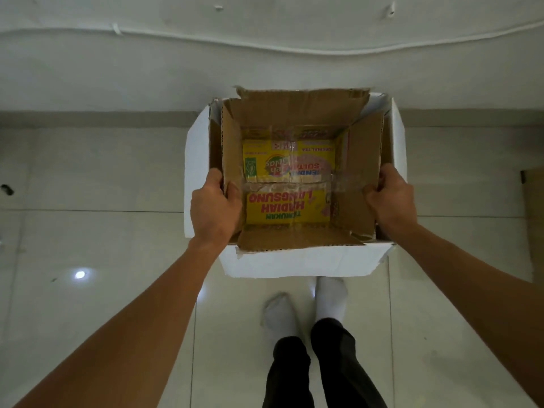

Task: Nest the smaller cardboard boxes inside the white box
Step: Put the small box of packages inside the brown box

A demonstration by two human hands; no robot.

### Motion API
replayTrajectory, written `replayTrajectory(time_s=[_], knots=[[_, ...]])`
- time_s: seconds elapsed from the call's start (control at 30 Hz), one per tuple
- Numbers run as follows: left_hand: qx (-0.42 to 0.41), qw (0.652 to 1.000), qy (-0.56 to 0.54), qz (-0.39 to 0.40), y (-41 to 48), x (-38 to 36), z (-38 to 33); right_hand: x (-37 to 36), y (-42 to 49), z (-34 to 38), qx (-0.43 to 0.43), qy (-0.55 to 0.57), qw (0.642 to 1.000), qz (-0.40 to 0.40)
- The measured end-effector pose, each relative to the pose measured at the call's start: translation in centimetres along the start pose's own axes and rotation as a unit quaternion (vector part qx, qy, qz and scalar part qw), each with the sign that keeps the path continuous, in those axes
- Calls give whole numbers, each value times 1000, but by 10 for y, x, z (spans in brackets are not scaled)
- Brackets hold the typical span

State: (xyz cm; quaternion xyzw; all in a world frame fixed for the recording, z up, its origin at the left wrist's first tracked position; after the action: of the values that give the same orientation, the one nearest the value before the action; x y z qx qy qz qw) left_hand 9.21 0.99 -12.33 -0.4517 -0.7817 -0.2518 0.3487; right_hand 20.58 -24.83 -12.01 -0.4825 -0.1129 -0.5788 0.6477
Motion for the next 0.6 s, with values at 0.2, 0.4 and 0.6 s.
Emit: replayTrajectory(time_s=[0.2,0.4,0.6], knots=[[20,999,10,37,13,-25,25,-25,32,-12,-4,-6,1000,15],[28,997,45,57,13,-41,31,-37,50,-18,-17,-24,1000,4],[-93,961,239,102,9,-47,22,-41,45,-11,113,-189,974,-56]])
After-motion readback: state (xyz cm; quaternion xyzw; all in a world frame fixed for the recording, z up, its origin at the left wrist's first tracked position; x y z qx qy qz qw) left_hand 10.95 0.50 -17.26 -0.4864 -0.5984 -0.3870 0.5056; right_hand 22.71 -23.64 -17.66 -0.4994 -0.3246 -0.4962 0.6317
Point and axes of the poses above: each hand's wrist, its own y-axis towards the middle knuckle, its own x-axis out of the back of the hand, z = x × y, the point moved 1 cm from there along y, towards the middle knuckle, and after that the axes turned 13 degrees about -x, right-handed, at the moved point
